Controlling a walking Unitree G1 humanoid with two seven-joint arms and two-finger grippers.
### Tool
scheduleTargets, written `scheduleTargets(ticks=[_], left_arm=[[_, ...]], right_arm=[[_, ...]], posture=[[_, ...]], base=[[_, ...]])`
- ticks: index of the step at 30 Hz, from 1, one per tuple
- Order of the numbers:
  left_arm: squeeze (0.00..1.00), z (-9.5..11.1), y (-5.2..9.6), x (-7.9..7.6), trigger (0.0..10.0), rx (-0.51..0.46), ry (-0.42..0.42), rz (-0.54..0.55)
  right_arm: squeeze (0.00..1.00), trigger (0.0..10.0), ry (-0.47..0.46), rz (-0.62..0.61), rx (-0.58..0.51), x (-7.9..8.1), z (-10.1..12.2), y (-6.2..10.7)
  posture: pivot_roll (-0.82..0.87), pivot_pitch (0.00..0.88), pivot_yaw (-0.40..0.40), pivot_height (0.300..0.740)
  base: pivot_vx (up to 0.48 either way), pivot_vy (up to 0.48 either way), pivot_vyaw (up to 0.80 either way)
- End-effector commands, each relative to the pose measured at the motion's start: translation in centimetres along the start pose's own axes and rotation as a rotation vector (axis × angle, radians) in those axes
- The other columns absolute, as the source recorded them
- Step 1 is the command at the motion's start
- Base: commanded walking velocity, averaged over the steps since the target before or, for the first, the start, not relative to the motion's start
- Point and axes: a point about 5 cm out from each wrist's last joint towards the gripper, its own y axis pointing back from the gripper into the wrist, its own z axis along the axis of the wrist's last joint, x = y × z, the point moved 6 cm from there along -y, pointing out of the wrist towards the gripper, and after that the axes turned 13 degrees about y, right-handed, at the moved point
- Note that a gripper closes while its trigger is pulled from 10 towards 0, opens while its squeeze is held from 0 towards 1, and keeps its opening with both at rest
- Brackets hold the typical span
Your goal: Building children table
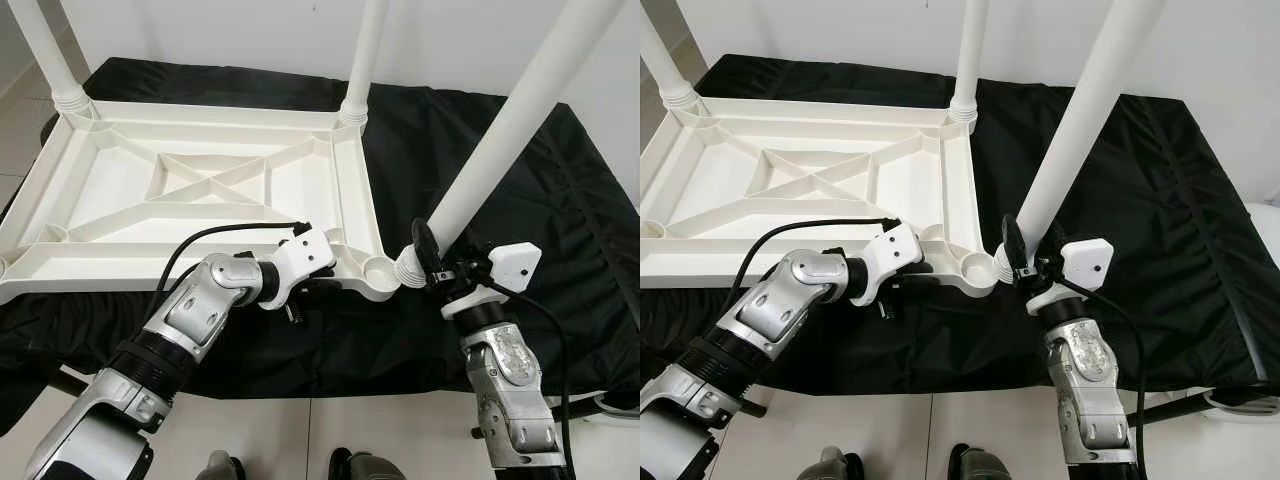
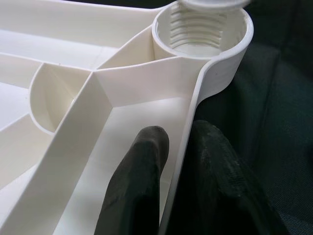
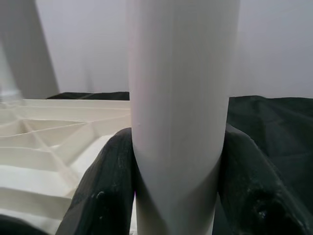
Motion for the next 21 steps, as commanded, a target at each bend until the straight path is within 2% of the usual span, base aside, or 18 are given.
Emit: scheduleTargets(ticks=[1, 3, 5, 10, 16, 17, 21], left_arm=[[0.00, 0.4, 0.1, -0.3, 10.0, 0.006, -0.029, -0.044], [0.00, 0.4, 0.1, -0.3, 10.0, 0.006, -0.030, -0.044], [0.00, 0.5, 0.1, -0.2, 10.0, 0.005, -0.031, -0.044], [0.00, 0.5, 0.1, -0.2, 10.0, 0.006, -0.031, -0.044], [0.00, 0.5, 0.2, -0.1, 10.0, 0.007, -0.032, -0.041], [0.00, 0.5, 0.3, 0.0, 10.0, 0.007, -0.033, -0.039], [0.00, 0.5, 0.4, 0.0, 10.0, 0.007, -0.032, -0.037]], right_arm=[[0.00, 10.0, -0.077, 0.073, 0.144, 1.6, -3.4, 1.1], [0.00, 10.0, -0.094, 0.104, 0.113, 1.8, -2.7, 0.7], [0.00, 10.0, -0.128, 0.193, 0.068, 2.2, -1.5, 0.4], [0.00, 10.0, -0.134, 0.290, 0.059, 2.1, -1.1, 0.4], [0.00, 10.0, -0.092, 0.387, 0.087, 1.5, -1.8, 0.9], [0.00, 10.0, -0.076, 0.431, 0.131, 0.7, -2.9, 1.4], [0.00, 10.0, -0.081, 0.453, 0.163, 0.2, -3.6, 1.8]], posture=[[-0.07, 0.156, -0.020, 0.740], [-0.07, 0.157, -0.020, 0.740], [-0.07, 0.156, -0.021, 0.740], [-0.08, 0.157, -0.021, 0.740], [-0.08, 0.158, -0.023, 0.740], [-0.07, 0.160, -0.029, 0.740], [-0.07, 0.161, -0.030, 0.740]], base=[[0.000, 0.000, 0.00], [0.000, 0.000, 0.00], [0.000, 0.000, 0.00], [0.000, 0.000, 0.00], [0.000, 0.000, 0.00], [0.000, 0.000, 0.00], [0.000, 0.000, 0.00]])
